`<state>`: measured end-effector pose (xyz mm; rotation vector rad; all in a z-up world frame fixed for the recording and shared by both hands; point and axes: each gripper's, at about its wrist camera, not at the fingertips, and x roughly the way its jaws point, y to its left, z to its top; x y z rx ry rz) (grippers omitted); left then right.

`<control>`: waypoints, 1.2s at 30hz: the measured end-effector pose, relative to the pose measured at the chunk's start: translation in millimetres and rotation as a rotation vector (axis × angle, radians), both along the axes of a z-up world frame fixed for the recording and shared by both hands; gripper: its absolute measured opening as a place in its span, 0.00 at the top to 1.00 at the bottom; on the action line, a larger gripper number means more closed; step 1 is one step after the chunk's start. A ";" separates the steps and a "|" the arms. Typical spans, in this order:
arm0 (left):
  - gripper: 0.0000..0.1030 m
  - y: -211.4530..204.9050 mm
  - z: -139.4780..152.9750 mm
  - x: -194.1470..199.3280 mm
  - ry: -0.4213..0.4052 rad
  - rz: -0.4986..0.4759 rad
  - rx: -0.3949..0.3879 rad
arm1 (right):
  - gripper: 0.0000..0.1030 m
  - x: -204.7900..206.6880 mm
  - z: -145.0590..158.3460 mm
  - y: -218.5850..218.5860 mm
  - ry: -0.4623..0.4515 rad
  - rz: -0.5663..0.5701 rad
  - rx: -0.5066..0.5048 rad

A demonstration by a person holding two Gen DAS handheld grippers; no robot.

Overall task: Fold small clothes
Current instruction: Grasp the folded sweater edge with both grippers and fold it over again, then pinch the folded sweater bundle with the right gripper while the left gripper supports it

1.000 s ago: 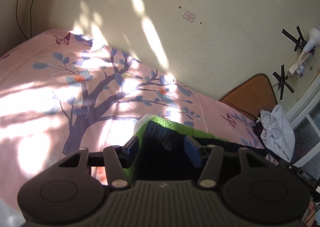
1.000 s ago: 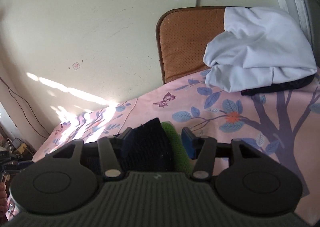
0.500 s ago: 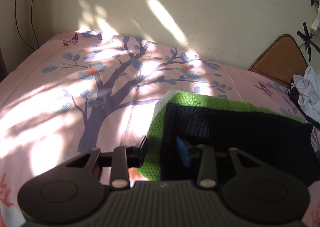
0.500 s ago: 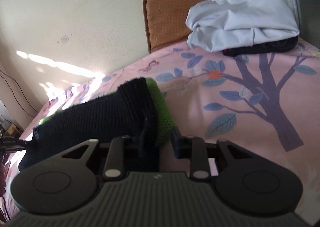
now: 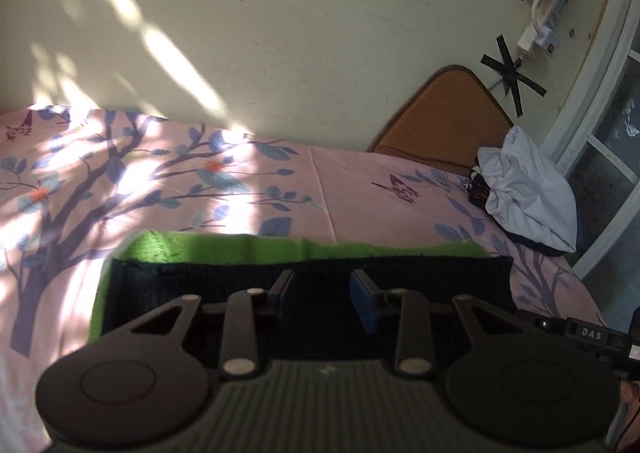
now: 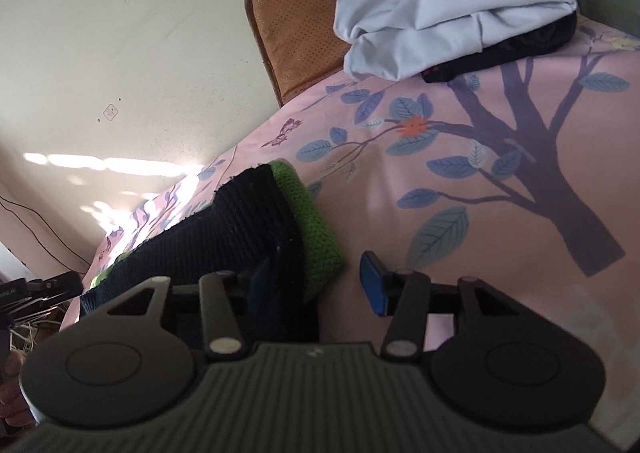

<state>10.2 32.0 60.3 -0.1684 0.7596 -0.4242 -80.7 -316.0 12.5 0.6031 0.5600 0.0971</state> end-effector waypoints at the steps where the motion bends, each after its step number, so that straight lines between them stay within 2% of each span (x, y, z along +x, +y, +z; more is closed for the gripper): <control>1: 0.71 -7.5 -7.3 5.3 0.024 -0.015 -0.006 | 0.48 3.5 0.0 3.6 -0.003 0.013 -0.005; 4: 0.73 -23.2 -31.5 17.9 0.076 -0.024 0.007 | 0.46 12.6 -0.4 15.0 -0.022 0.041 -0.036; 7: 0.72 -35.0 -39.5 12.7 0.001 -0.030 0.108 | 0.46 19.6 -1.8 24.0 -0.036 0.063 -0.037; 9: 0.72 -44.8 -40.7 6.0 -0.043 -0.028 0.175 | 0.50 23.4 -3.0 25.1 -0.037 0.079 -0.019; 11: 0.72 -53.0 -41.1 -0.1 -0.078 -0.026 0.234 | 0.66 26.4 -4.7 23.3 -0.019 0.095 0.030; 12: 0.72 -55.5 -41.0 -2.4 -0.091 -0.022 0.250 | 0.68 27.6 -6.8 20.6 -0.002 0.104 0.084; 16: 0.72 -54.1 -41.1 -3.8 -0.102 -0.015 0.246 | 0.73 20.4 -1.2 11.9 -0.009 0.117 0.223; 20: 0.72 -51.7 -41.6 -3.5 -0.104 -0.016 0.232 | 0.73 12.0 26.7 23.7 -0.068 0.156 0.228; 24: 0.72 -43.0 -41.7 -2.3 -0.092 -0.023 0.180 | 0.73 10.6 59.2 51.6 -0.131 0.227 0.189; 29: 0.72 -2.1 -35.1 -1.6 -0.015 -0.016 0.000 | 0.74 17.6 87.9 96.4 -0.166 0.338 0.125; 31: 0.70 31.2 -27.8 -9.1 -0.031 0.036 -0.076 | 0.74 23.3 95.1 116.7 -0.166 0.383 0.104; 34: 0.66 97.0 -14.4 -22.0 -0.070 0.175 -0.188 | 0.74 34.2 100.1 150.1 -0.156 0.456 0.059; 36: 0.66 135.0 -7.9 -29.6 -0.085 0.269 -0.223 | 0.73 44.8 99.0 181.5 -0.144 0.495 0.001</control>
